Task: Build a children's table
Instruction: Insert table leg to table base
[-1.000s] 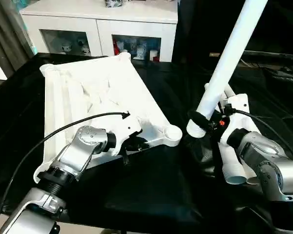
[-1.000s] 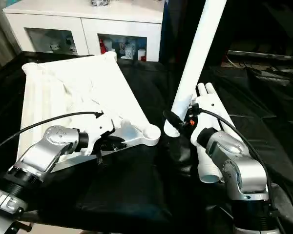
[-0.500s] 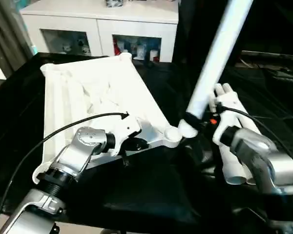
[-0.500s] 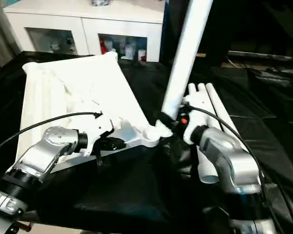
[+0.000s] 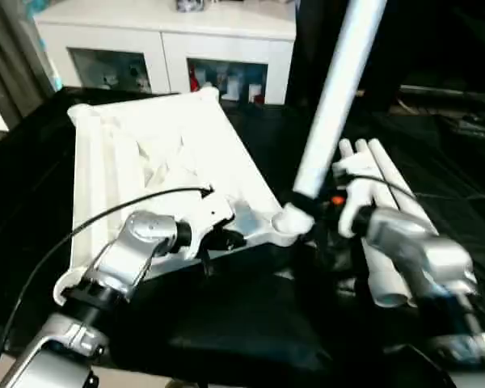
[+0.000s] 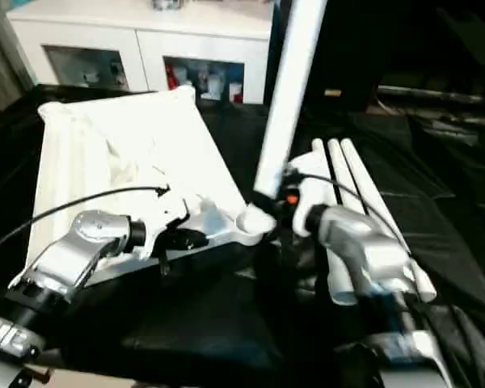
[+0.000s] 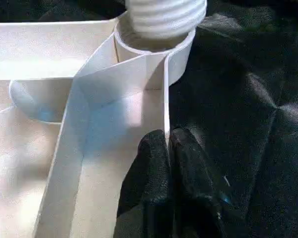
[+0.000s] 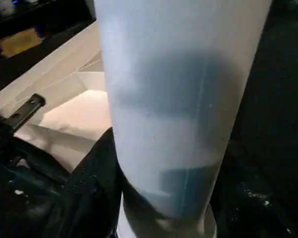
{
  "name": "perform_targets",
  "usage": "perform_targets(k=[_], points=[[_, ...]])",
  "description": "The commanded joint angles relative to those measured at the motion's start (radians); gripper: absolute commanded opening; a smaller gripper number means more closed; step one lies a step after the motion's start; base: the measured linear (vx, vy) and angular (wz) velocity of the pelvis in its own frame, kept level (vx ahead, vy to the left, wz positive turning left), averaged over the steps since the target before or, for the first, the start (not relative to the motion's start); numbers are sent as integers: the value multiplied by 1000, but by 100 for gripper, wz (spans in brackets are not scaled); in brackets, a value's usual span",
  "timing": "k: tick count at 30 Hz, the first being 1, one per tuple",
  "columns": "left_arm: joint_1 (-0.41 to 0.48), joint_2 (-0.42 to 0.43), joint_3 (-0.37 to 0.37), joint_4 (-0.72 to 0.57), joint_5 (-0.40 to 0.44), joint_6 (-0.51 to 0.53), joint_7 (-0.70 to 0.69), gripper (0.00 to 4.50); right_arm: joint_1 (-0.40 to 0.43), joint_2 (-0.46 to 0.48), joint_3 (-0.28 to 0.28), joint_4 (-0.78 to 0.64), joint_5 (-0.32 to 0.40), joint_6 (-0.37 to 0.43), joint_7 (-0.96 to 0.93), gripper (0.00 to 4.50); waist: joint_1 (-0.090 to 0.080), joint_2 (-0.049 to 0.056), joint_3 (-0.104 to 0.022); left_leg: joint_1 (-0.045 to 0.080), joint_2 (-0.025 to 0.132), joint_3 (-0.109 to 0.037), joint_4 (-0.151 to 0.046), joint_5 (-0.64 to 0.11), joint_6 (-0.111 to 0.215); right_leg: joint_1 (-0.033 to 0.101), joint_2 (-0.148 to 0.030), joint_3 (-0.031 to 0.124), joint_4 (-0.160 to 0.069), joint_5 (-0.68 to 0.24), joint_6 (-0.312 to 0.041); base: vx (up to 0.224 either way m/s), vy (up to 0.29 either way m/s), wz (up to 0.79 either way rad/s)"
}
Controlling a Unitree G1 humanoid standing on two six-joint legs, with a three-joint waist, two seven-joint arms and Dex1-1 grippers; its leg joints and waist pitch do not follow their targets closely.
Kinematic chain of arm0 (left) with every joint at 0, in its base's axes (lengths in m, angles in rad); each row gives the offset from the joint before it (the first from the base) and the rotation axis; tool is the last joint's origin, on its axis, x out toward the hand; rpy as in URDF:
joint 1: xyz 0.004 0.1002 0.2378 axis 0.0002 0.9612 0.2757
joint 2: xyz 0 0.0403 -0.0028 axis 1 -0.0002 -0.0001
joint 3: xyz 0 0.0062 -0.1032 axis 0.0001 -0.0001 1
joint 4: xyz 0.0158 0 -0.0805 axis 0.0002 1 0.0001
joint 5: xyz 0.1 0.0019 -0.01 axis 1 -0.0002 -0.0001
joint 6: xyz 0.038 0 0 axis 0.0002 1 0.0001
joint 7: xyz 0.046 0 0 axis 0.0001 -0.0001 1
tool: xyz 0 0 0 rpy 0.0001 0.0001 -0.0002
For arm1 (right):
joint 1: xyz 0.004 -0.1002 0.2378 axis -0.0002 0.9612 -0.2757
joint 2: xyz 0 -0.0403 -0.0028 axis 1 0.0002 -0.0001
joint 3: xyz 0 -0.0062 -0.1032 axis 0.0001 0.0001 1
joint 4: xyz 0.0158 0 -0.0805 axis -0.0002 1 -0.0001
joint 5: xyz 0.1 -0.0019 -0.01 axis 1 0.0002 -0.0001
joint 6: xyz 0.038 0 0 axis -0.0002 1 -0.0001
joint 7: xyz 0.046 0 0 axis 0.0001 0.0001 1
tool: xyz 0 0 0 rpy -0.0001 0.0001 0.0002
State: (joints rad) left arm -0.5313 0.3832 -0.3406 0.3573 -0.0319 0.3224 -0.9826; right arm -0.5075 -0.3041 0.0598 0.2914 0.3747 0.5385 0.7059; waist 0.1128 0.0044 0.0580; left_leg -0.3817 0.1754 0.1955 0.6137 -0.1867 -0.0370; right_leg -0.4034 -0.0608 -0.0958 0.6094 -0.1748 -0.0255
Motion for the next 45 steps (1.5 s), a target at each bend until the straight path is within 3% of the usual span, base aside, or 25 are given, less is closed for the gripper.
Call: perform_targets(k=[1,9,12,17,23,24,32,45], points=[[-2,-4,-25,-9,12,14,-9,0,-17,-1,9,13,-19,-13,12,193,-3,-13,-71,22,67,-33,-75,-144,20,49,-108,68,-77,-283,-153,0,0,0],[-6,-10,-27,-4,20,19,-6,0,-53,14,14,105,-50,-79,19,193,-5,-13,-70,24,66,-32,-76,-161,11,48,-109,68,-80,-291,-157,0,0,0],[-11,-16,-17,1,19,24,7,56,-58,19,9,121,-57,-90,19,193,-4,-13,-69,25,67,-32,-76,-156,13,47,-108,68,-79,-285,-159,0,0,0],[-20,-18,-18,24,41,4,30,77,-63,22,6,135,-60,-100,22,193,-5,-14,-69,24,68,-33,-77,-160,14,49,-108,68,-79,-283,-158,0,0,0],[-22,-20,-15,28,35,15,20,77,-72,29,2,159,-65,-119,27,193,-7,-14,-68,25,67,-34,-77,-175,10,48,-109,68,-82,-308,-157,0,0,0],[-22,-21,-13,28,34,14,21,42,-72,31,0,160,-66,-121,28,193,-6,-14,-68,25,67,-34,-77,-177,10,48,-109,68,-83,-310,-157,0,0,0],[-14,-33,18,12,1,-7,16,42,-72,33,2,170,-66,-130,35,191,-6,-17,-71,24,68,-33,-76,-159,14,49,-109,68,-78,-278,-167,0,0,0],[0,-15,-9,11,31,0,1,42,-72,39,2,171,-75,-134,42,191,-6,-17,-70,24,68,-33,-77,-163,14,49,-109,69,-78,-283,-164,0,0,0]])
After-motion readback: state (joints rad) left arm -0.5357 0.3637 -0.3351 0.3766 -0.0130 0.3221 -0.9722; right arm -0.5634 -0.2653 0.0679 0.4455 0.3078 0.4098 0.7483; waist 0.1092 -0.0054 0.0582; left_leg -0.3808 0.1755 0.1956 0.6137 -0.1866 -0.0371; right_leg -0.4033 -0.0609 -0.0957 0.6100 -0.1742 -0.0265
